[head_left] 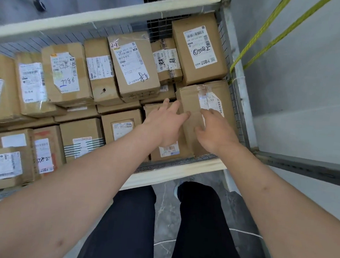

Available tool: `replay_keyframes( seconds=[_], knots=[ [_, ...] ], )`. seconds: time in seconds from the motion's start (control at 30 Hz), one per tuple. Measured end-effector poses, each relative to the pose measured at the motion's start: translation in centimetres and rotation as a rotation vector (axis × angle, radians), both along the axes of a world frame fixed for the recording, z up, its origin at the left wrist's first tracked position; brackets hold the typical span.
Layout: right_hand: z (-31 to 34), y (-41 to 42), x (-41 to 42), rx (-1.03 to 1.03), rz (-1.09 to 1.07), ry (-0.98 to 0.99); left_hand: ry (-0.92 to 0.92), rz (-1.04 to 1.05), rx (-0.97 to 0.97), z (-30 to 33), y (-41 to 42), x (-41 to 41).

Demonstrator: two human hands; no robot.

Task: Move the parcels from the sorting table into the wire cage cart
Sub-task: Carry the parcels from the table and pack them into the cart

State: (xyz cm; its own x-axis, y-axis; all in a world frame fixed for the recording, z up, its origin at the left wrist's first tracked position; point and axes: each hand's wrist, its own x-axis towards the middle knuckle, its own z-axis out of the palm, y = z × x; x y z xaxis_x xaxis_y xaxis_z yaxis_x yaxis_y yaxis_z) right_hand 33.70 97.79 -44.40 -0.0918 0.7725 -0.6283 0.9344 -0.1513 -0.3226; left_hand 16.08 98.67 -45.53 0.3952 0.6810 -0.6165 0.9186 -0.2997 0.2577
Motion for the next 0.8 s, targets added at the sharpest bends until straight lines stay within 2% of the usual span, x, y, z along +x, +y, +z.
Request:
replay_keyframes(
  seconds=[0.13, 0.43, 0.6, 0.8],
  knots=[
    [4.9, -0.5, -1.9, 0.074, 0.017, -0.008, -0.036, 0.005, 0.041, 4.8, 0.2, -1.7],
    [17.9, -3.2, -4.9, 0.224, -0.017, -0.092, -0.087, -0.178, 0.222, 17.1, 0.5, -5.3],
    [26.2, -4.8, -6.0, 0.321, -0.064, -0.148, -0.135, -0.298, 0.361, 24.9, 0.3, -5.7],
    [34.4, -6.5, -5.7, 0.438, -0.087, -0.197, -0.172, -0.327, 0.461, 33.6, -0.2, -5.0]
  ],
)
